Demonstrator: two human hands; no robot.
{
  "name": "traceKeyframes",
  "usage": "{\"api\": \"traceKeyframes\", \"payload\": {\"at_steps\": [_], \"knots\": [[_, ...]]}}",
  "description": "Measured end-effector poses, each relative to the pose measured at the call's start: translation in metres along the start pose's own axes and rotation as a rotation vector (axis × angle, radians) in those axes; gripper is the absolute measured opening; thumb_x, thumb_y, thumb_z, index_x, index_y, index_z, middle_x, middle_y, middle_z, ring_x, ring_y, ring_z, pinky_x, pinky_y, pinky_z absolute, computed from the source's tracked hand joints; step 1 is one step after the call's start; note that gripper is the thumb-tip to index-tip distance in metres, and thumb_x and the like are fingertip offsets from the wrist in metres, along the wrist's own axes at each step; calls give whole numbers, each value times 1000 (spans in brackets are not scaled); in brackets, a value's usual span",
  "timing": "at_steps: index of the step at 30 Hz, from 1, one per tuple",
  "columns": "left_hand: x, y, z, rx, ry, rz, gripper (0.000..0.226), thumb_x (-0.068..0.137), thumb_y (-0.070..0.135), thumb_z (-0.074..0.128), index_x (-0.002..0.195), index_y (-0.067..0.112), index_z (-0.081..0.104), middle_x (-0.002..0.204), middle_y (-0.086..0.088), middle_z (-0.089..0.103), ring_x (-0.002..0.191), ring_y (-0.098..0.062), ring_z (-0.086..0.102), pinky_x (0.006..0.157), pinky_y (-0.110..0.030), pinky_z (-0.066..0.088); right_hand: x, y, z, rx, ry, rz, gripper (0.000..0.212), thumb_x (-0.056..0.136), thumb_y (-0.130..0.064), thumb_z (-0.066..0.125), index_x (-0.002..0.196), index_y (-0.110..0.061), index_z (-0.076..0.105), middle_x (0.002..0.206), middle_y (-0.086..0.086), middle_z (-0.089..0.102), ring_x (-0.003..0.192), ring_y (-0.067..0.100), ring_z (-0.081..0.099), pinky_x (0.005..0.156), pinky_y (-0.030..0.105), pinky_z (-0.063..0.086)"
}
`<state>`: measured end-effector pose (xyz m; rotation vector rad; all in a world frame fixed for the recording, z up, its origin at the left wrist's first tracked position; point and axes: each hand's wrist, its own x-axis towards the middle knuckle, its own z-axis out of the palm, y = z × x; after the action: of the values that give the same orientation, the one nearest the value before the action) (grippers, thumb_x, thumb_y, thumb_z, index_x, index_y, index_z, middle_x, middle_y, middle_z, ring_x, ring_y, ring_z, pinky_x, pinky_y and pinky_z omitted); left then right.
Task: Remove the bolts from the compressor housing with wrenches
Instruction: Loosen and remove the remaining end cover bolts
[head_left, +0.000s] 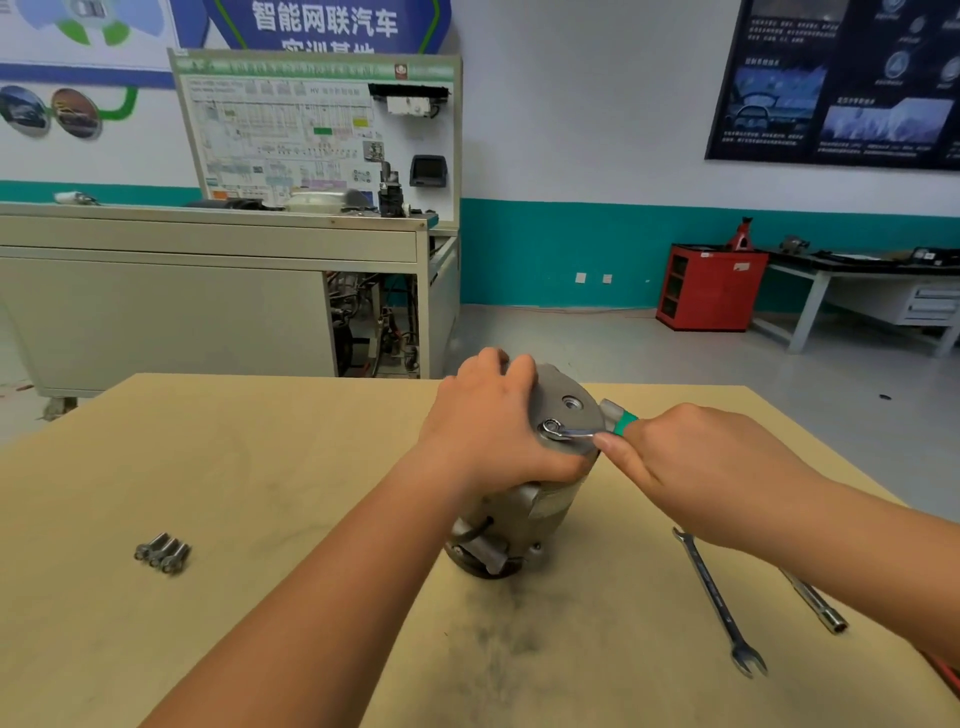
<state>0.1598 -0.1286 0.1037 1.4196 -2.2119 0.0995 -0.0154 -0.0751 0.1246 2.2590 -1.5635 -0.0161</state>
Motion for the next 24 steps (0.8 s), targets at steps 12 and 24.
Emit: {"api": "traceKeyframes", "payload": {"at_steps": [12, 24], "knots": [[-15, -42, -24, -139, -95, 168, 97, 45, 78, 47, 121, 18, 48, 130, 2, 43, 113, -13, 41, 92, -24, 36, 76, 19, -26, -241, 65, -588, 62, 72, -62, -14, 82, -27, 36, 74, -7, 46, 64, 14, 36, 58, 26, 27], [-28, -34, -11, -135, 70, 5, 85, 57, 70, 70, 121, 18, 48, 123, 3, 44, 108, -14, 42, 87, -23, 36, 19, 16, -49, 1255, -344, 59, 26, 90, -35, 41, 100, -14, 53, 78, 3, 74, 68, 17, 72, 55, 23, 56]]}}
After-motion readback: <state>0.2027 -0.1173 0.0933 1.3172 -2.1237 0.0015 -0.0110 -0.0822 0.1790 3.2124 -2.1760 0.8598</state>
